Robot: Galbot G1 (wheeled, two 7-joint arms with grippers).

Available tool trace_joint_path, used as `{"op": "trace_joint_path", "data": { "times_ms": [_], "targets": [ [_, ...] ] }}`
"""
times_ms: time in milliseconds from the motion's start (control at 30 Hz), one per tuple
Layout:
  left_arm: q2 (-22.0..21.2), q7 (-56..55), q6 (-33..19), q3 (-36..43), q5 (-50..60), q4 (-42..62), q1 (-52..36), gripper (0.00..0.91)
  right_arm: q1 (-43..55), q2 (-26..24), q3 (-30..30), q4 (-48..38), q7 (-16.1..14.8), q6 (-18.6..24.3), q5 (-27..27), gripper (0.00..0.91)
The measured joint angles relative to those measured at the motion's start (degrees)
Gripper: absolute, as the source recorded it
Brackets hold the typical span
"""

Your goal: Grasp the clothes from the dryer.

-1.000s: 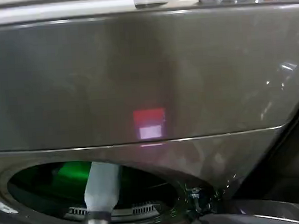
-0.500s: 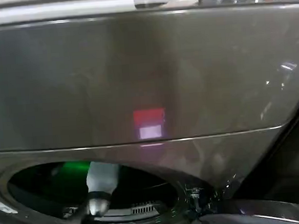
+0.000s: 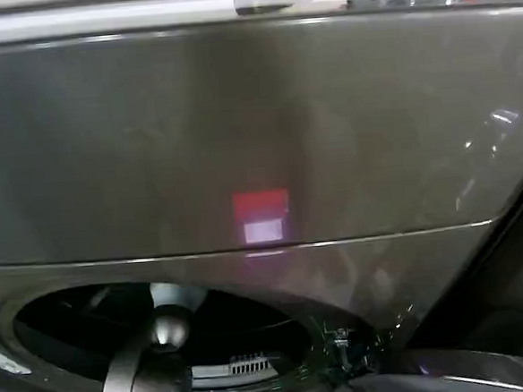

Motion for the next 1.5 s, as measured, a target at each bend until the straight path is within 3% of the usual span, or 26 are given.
{"op": "trace_joint_path", "data": {
  "times_ms": [367, 900, 933, 967, 1033, 1500],
  "targets": [
    [1.82, 7.98, 1.21, 0.38, 4.91, 1.31, -1.14, 0.907, 0.31, -0.03, -0.27, -0.47, -0.20, 0.31, -0.18, 0.907],
    [2.66, 21.00, 5.11, -0.80, 2.66, 2.77, -1.49, 0.907, 0.62, 0.22, -0.89, -0.29, -0.22, 0.43, -0.28, 0.907],
    [2.71, 21.41, 5.53, -0.86, 2.63, 3.09, -1.41, 0.648, 0.61, 0.22, -0.89, -0.28, -0.22, 0.43, -0.28, 0.907],
    [2.75, 21.71, 5.96, -0.89, 2.63, 3.36, -1.33, 0.148, 0.55, 0.22, -0.89, -0.28, -0.22, 0.43, -0.28, 0.907],
    [2.86, 22.28, 6.42, -0.95, 2.55, 3.78, -1.21, 0.000, 0.50, 0.23, -0.87, -0.28, -0.22, 0.43, -0.28, 0.907],
    [3.14, 23.33, 7.97, -1.05, 2.07, 4.78, -0.85, 0.000, 0.41, -0.21, -0.59, -0.61, -0.22, 0.42, -0.28, 0.907]
  ]
}}
